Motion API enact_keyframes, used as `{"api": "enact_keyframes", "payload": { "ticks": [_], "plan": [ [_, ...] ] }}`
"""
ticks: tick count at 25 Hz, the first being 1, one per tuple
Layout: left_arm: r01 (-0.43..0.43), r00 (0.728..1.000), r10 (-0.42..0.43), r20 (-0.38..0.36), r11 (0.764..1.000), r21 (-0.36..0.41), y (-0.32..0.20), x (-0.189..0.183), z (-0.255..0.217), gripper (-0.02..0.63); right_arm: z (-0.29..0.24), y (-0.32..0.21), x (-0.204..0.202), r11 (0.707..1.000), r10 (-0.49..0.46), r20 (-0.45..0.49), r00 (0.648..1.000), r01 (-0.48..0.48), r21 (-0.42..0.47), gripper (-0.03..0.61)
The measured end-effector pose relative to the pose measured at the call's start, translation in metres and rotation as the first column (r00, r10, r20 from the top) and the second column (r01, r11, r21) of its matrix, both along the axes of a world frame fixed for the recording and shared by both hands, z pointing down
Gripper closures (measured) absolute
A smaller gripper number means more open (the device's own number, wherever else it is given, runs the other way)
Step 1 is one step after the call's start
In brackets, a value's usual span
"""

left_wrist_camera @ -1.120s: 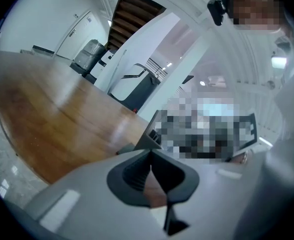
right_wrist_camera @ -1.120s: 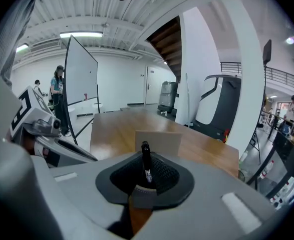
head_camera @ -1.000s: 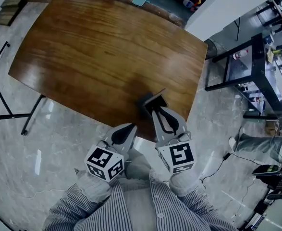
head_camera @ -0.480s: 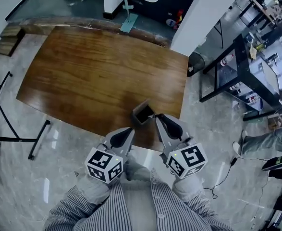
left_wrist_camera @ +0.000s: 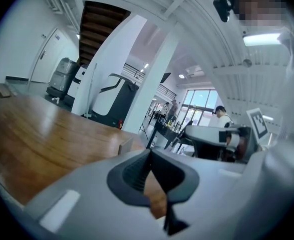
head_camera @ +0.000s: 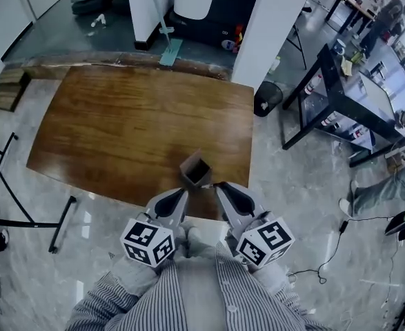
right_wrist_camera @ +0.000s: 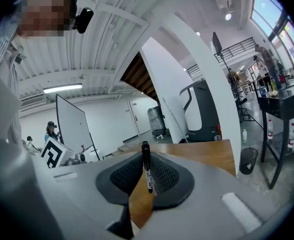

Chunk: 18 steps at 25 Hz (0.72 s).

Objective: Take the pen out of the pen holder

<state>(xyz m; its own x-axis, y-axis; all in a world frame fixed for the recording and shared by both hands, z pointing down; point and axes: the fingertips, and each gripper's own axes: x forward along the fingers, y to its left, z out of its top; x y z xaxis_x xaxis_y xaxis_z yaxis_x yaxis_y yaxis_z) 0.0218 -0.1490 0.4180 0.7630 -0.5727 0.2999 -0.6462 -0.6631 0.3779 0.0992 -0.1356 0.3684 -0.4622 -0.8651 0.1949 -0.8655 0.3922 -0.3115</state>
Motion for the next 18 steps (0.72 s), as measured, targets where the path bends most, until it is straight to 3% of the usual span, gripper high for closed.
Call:
{"api": "enact_keyframes", "payload": {
  "ticks": [18],
  "plan": [
    [0.005,1.0,-0.005,-0.005,1.0,0.006,0.001,-0.001,-0.003,0.606,0.011,0.006,-0.009,0.999,-0.042,-0.015,0.999,0.042,-0.029,0.534]
  ]
}}
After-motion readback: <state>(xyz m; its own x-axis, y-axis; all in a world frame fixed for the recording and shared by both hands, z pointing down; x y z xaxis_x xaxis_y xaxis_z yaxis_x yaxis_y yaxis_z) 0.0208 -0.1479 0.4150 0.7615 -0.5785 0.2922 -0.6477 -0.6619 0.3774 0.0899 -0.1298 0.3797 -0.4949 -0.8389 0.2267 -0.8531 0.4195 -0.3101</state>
